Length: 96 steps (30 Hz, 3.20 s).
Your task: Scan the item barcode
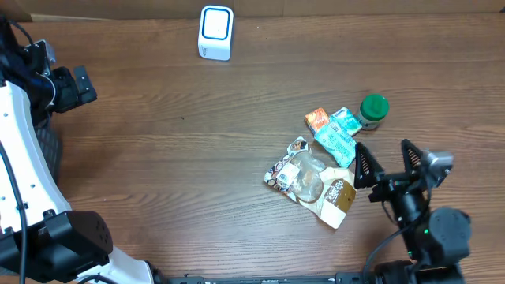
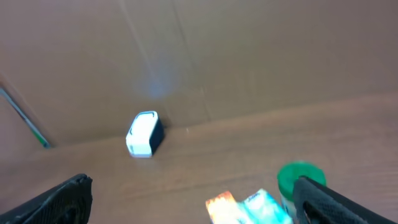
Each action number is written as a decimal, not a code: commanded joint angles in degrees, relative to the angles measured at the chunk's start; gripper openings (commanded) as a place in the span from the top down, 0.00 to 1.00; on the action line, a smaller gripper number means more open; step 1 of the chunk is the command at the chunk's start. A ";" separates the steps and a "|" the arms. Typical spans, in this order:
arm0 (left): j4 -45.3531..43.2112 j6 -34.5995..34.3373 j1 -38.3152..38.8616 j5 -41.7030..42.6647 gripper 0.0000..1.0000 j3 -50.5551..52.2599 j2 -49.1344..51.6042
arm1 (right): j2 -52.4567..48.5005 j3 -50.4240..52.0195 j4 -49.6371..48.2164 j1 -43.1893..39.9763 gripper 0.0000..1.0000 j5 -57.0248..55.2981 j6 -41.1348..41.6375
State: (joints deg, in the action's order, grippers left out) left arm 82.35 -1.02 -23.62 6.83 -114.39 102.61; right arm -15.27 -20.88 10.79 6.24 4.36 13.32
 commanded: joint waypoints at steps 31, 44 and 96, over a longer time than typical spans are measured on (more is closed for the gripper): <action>-0.13 1.25 0.39 0.24 0.00 0.02 0.13 | 15.10 20.41 -6.54 0.17 0.00 1.73 0.13; -0.13 1.25 1.01 0.24 0.00 0.02 -1.92 | 15.10 20.41 -6.54 0.17 0.00 1.73 0.13; -79.69 11.78 25.44 -8.33 0.00 108.06 -94.66 | 15.10 20.41 -6.54 0.17 0.00 1.73 0.13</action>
State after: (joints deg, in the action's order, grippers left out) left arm 2.94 8.23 1.52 -0.40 -9.34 11.16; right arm -0.84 -1.06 4.51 6.13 5.78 13.45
